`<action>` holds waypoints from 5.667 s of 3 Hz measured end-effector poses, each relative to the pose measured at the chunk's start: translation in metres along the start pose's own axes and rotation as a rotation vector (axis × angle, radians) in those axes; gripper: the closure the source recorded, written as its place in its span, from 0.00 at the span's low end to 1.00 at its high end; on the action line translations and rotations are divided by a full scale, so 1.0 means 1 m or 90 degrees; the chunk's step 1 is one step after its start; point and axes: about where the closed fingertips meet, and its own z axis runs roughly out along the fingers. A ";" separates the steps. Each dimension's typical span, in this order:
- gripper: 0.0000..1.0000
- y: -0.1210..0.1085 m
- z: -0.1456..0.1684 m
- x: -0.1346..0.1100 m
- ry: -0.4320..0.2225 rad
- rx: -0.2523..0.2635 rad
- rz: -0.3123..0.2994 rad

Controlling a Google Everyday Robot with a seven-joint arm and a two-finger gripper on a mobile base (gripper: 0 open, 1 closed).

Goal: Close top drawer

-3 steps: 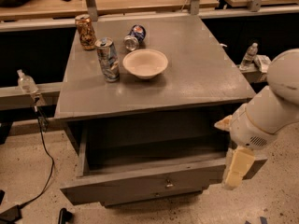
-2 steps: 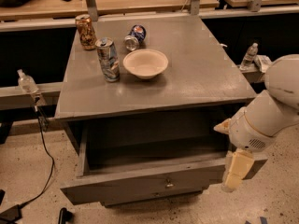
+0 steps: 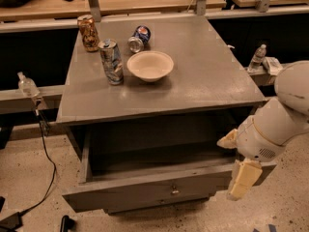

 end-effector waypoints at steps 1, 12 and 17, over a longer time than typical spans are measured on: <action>0.41 0.014 0.007 -0.002 -0.029 -0.023 -0.024; 1.00 -0.031 0.100 0.008 0.001 0.046 -0.059; 1.00 -0.113 0.114 -0.038 0.004 0.155 -0.123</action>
Offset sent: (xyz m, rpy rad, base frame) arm -0.0449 0.0221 -0.0126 0.1403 0.0237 0.1292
